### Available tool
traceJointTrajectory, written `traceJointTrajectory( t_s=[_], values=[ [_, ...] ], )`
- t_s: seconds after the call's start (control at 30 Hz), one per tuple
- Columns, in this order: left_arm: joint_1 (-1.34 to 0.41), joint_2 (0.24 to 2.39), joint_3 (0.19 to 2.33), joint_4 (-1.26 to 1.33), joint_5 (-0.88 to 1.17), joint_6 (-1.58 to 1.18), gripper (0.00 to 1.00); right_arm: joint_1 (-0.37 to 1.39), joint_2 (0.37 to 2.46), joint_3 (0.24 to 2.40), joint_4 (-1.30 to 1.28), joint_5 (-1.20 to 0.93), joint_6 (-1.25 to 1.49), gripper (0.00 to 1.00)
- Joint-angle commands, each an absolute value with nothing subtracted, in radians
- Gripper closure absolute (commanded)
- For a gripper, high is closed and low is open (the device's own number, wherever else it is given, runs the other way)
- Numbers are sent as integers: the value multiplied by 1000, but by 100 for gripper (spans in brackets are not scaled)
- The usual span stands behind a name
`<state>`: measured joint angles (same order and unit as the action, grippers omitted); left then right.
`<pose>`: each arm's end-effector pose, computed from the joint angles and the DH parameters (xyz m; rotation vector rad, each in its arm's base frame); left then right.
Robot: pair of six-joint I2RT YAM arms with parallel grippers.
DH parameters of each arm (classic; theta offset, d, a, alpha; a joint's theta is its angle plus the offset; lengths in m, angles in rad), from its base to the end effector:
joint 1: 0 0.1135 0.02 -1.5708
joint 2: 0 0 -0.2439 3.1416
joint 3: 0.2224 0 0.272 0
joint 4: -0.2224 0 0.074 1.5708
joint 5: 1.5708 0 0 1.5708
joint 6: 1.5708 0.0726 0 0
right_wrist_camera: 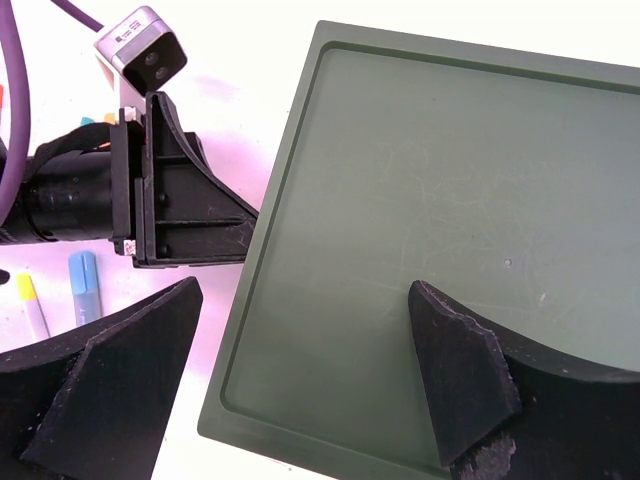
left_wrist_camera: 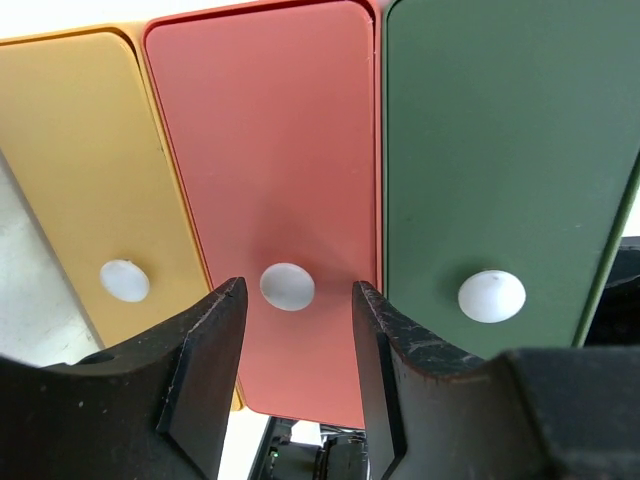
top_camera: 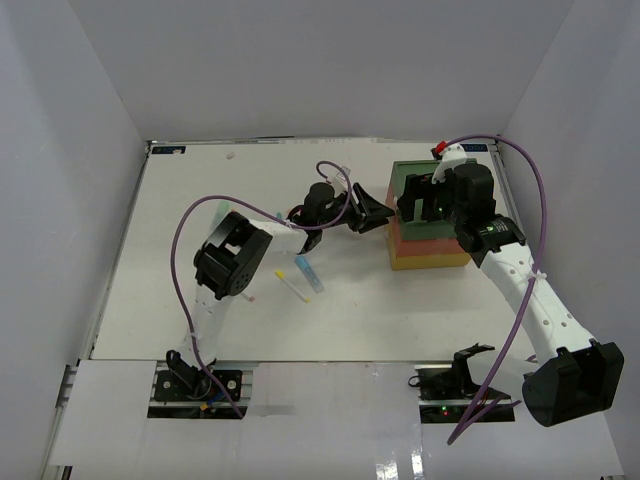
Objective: Sort the stationery into containers
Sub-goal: Open the drawer in the storage box.
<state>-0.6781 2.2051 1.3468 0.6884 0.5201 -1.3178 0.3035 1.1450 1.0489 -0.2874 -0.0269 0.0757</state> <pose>0.3811 -0.3533 0.1253 -0.2128 2.1380 -1.7877 0.3096 0.0990 0.3150 -0.2409 1.9494 0.2758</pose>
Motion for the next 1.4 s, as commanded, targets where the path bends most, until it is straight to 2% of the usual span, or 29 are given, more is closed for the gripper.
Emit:
traceJointTrajectory(
  t_s=[0.0, 0.3, 0.6, 1.03, 1.17, 1.37],
  values=[
    [-686, 2220, 1355, 744, 528, -1322, 44, 308, 1129, 1039, -279, -48, 94, 10],
    [-689, 2237, 1353, 805, 531, -1319, 43, 310, 1126, 1028, -275, -51, 98, 10],
    [-693, 2237, 1358, 874, 545, -1333, 47, 310, 1126, 1023, -270, -54, 100, 10],
    [-695, 2221, 1328, 881, 551, -1330, 75, 310, 1124, 1016, -270, -35, 101, 10],
    [-687, 2194, 1299, 861, 549, -1309, 80, 310, 1124, 1009, -271, -12, 104, 10],
    [-644, 2123, 1215, 857, 566, -1310, 81, 310, 1126, 1005, -275, -5, 109, 10]
  ],
)
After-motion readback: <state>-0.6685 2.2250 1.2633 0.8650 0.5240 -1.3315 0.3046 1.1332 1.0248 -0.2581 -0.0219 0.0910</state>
